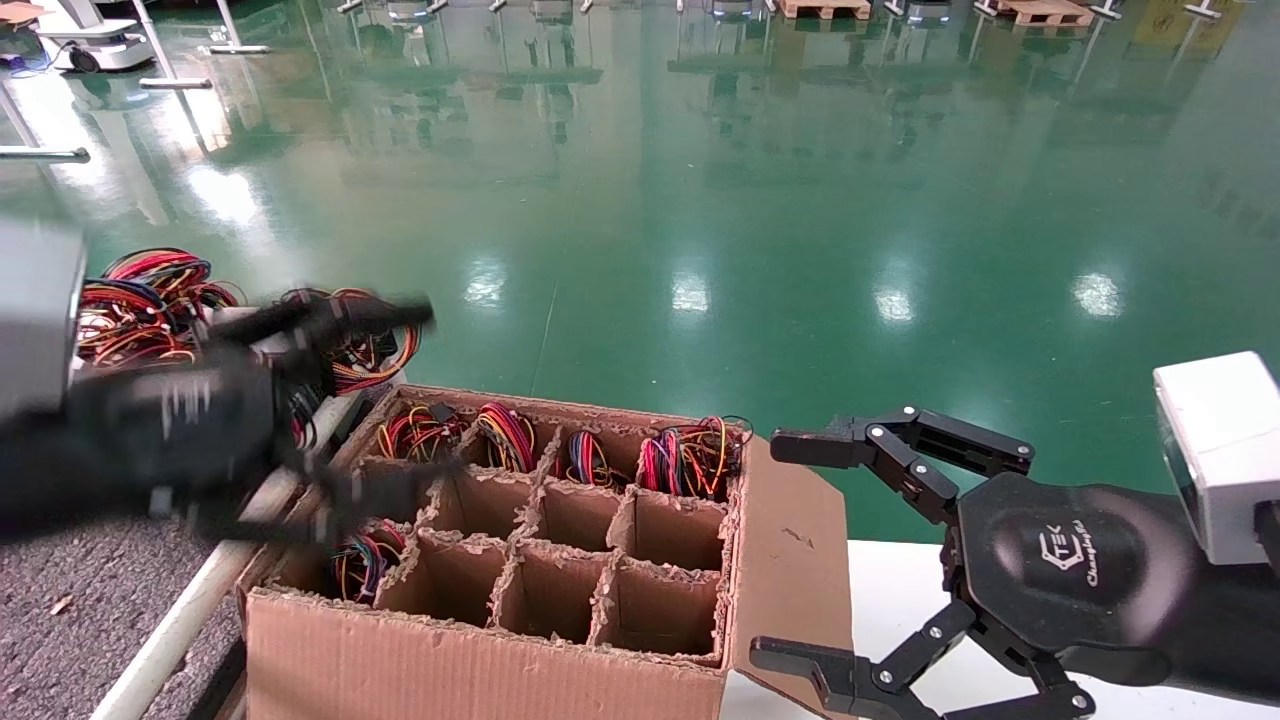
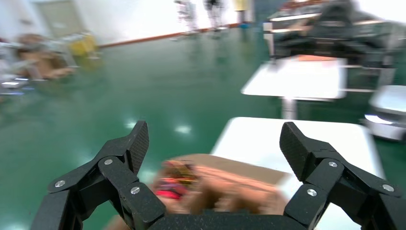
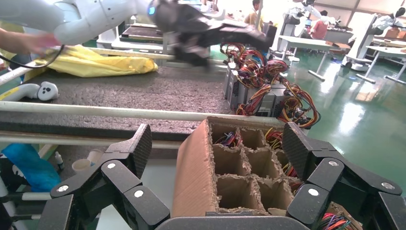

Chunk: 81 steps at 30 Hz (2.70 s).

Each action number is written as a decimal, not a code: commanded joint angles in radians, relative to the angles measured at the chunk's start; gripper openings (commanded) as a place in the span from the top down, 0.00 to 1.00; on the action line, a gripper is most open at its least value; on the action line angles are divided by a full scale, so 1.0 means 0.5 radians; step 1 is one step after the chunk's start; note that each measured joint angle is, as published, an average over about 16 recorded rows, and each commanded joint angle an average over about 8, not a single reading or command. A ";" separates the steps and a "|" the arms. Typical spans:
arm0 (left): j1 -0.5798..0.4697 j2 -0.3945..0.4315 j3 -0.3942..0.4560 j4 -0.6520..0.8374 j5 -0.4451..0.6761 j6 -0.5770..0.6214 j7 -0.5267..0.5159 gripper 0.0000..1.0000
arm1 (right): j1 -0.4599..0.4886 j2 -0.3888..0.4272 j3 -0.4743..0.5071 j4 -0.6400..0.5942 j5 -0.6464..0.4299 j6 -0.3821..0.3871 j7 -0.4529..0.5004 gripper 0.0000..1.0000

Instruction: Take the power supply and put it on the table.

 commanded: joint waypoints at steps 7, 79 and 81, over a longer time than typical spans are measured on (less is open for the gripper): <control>0.211 -0.097 0.001 -0.269 -0.158 0.205 -0.122 0.44 | 0.000 0.000 0.000 0.000 0.000 0.000 0.000 0.00; 0.171 -0.079 0.001 -0.215 -0.129 0.165 -0.107 0.42 | -0.001 0.000 0.000 0.000 0.000 0.001 0.000 0.00; 0.171 -0.079 0.001 -0.215 -0.129 0.165 -0.107 0.42 | -0.001 0.000 0.000 0.000 0.000 0.001 0.000 0.00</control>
